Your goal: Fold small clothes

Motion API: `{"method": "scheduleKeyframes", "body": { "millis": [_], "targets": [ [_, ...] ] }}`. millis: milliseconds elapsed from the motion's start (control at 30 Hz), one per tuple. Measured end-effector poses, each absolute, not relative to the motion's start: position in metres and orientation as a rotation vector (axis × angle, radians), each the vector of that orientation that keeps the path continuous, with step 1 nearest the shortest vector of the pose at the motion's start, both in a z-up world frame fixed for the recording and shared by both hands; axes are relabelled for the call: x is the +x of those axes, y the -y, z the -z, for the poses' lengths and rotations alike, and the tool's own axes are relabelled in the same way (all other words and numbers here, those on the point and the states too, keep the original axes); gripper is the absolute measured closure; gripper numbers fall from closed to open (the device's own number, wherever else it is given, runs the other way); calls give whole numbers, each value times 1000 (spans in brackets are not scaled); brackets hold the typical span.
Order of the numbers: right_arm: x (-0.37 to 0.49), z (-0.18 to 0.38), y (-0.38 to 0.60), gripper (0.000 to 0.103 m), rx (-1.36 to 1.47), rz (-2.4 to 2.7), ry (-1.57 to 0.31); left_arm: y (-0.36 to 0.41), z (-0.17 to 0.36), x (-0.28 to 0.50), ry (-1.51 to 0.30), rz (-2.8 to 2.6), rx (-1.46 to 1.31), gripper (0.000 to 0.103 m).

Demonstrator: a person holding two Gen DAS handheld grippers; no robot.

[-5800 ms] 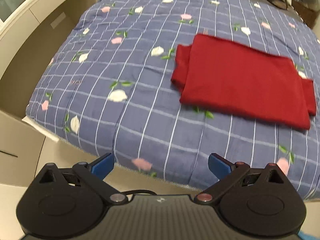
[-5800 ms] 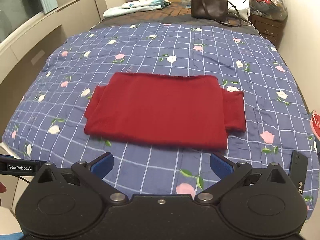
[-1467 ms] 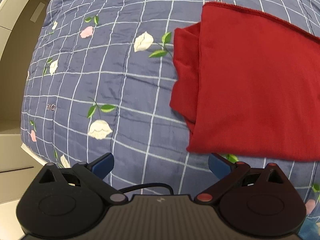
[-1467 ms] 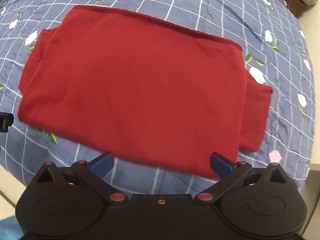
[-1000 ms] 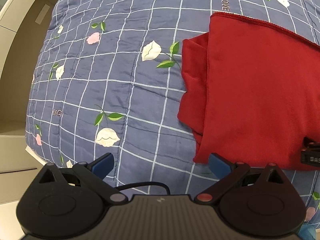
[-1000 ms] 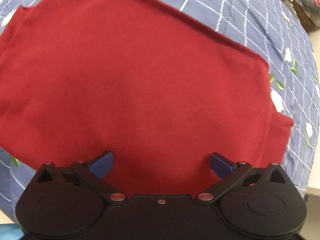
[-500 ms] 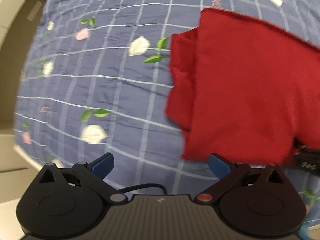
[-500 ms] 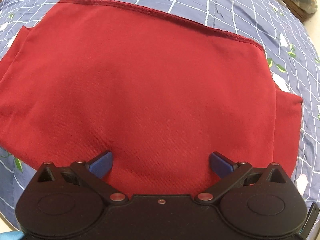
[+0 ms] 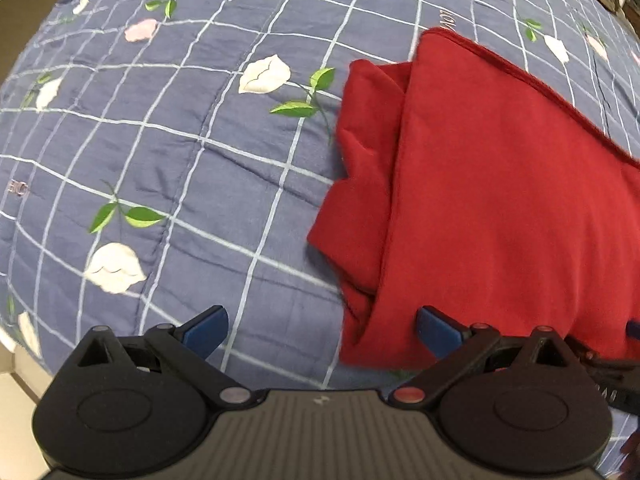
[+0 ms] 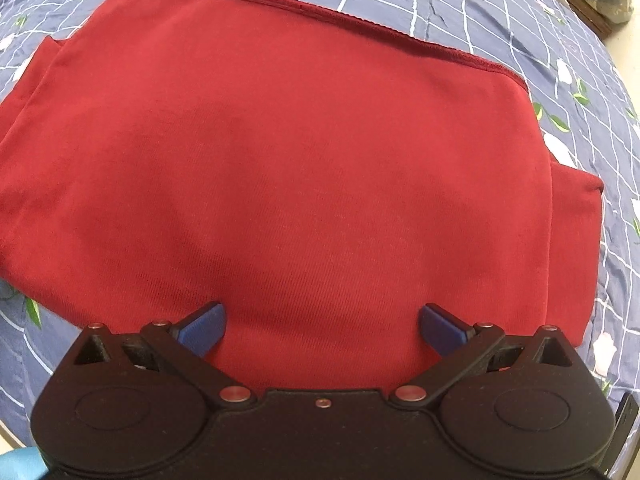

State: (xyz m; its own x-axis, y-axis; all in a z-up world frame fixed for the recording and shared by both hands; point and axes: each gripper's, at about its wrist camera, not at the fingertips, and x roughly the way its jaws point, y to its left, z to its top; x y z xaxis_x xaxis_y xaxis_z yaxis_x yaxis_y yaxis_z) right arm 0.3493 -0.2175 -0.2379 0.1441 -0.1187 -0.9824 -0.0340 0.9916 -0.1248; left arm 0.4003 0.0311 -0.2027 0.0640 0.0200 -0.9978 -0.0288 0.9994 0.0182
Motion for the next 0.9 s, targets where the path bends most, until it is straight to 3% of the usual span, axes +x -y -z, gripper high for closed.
{"method": "scheduleKeyframes", "body": {
  "millis": [200,433,700,900],
  "targets": [
    [352,240,222,1,-117,60,-1430,-40,215,418,-1521,-8,-82,6],
    [352,241,224,0,-110,39,-1444,-35,224,424,-1575,41,-157,44],
    [351,241,223,0,-100,55,-1439,-22,230,420,-1593,26,-137,46],
    [346,241,224,0,-101,51,-1421,-21,232,420,-1601,-3,-119,40]
  ]
}}
